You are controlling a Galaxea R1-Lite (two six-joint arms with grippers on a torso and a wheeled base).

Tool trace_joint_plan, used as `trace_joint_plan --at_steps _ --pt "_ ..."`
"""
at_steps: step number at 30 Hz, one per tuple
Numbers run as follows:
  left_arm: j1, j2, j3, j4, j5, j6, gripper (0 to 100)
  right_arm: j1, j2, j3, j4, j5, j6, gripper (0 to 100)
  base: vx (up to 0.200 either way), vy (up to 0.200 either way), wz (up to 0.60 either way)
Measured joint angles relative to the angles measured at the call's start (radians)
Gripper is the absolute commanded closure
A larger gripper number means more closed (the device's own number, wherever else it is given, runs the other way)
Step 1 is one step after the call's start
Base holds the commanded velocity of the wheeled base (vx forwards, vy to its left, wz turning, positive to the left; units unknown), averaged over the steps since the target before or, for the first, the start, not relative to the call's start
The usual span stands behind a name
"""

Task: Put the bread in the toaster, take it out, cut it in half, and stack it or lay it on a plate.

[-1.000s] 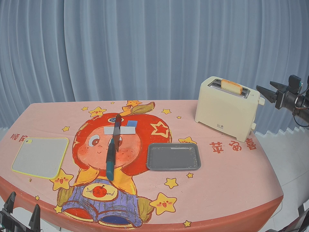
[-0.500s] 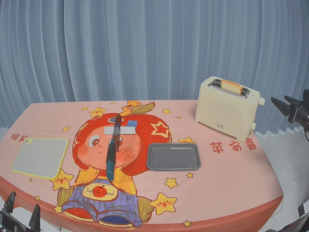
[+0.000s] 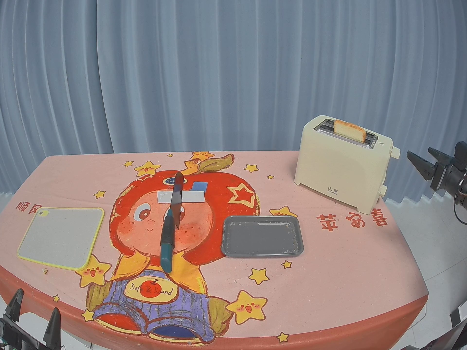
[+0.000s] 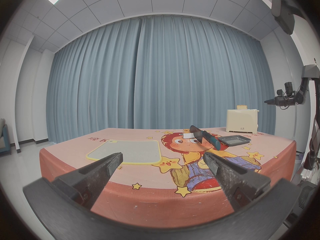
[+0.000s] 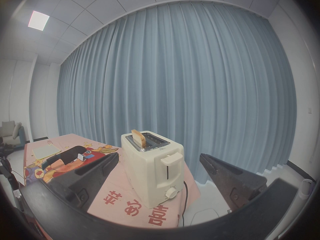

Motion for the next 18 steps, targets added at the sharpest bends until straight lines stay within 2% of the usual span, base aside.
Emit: trace_joint_plan --at_steps 5,9,12,18 --pt "-0.001 0.0 0.0 0.0 0.0 0.0 0 -0.001 0.059 0.032 -0.11 -0.018 0.0 0 0.0 0.0 0.0" --pt "0.0 0.0 0.0 0.0 0.0 0.0 0 0.0 0.105 0.066 -0.206 -0.063 0.0 0 0.0 0.0 0.0" --pt "0.0 0.0 0.0 0.0 0.0 0.0 0 0.0 0.127 0.085 -0.225 -0.078 0.001 0 0.0 0.0 0.0" --pt "0.0 0.0 0.0 0.0 0.0 0.0 0 -0.004 0.153 0.098 -0.227 -0.079 0.003 0 0.0 0.0 0.0"
